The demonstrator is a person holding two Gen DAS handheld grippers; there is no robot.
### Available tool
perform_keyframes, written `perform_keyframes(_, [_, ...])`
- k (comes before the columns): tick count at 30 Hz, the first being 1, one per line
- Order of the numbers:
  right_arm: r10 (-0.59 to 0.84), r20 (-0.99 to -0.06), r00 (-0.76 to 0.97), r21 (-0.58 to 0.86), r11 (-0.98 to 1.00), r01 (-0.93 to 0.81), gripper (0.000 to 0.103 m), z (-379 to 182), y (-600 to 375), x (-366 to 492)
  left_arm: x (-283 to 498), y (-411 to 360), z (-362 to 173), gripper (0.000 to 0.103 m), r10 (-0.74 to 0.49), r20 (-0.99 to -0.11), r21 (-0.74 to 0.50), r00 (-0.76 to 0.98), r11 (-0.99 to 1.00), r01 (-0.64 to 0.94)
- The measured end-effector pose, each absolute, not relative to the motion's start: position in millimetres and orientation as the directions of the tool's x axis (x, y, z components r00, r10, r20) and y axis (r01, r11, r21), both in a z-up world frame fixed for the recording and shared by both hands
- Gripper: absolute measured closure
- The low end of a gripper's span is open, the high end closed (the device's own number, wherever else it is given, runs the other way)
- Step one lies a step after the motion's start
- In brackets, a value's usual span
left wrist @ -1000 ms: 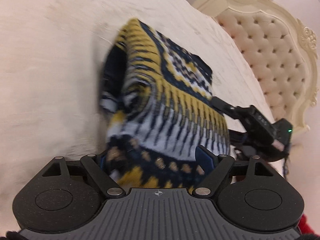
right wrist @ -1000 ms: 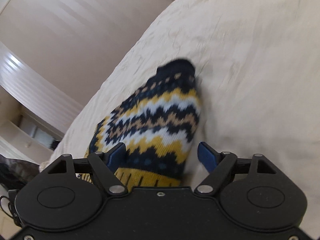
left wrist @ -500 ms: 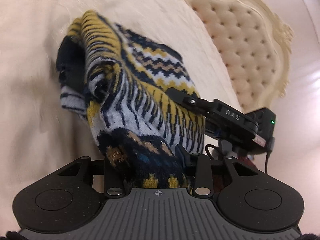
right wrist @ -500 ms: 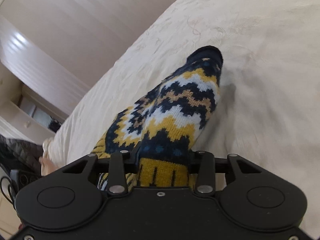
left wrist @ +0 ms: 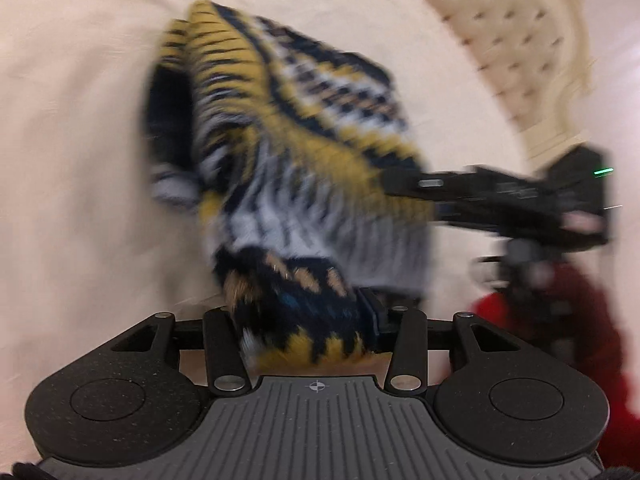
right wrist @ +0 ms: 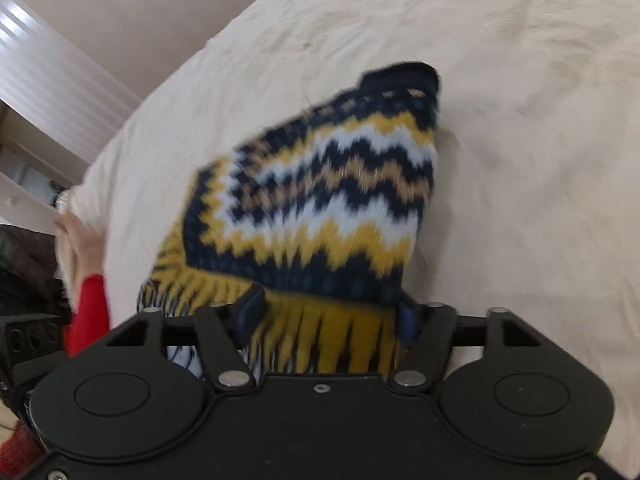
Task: Fold small clothes
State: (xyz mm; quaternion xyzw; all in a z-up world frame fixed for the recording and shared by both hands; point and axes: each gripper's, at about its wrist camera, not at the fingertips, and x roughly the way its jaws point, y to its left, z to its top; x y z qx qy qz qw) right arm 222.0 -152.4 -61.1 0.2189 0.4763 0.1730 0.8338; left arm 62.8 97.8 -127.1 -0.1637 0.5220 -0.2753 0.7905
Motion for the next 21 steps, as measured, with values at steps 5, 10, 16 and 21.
perform_keyframes(5, [0.453,-0.681,0.576,0.523,0.851,-0.05,0.014,-48,-155,190,51,106,-112,0.044,-0.503,-0.741,-0.438,0.444,0.864,0.247])
perform_keyframes(10, [0.409,-0.631,0.659,0.518,0.855,-0.034,0.001,-36,-159,163,34,99,-75,0.028,-0.41,-0.684,-0.321,0.604,0.912,0.255])
perform_keyframes(16, [0.336,-0.629,0.701,0.452,0.892,-0.021,0.001,-28,-155,150,22,72,-52,0.021,-0.337,-0.625,-0.194,0.704,0.941,0.278])
perform_keyframes(21, [0.262,-0.634,0.728,0.377,0.926,-0.005,0.001,-24,-150,152,45,62,-54,0.021,-0.307,-0.622,-0.149,0.721,0.95,0.276])
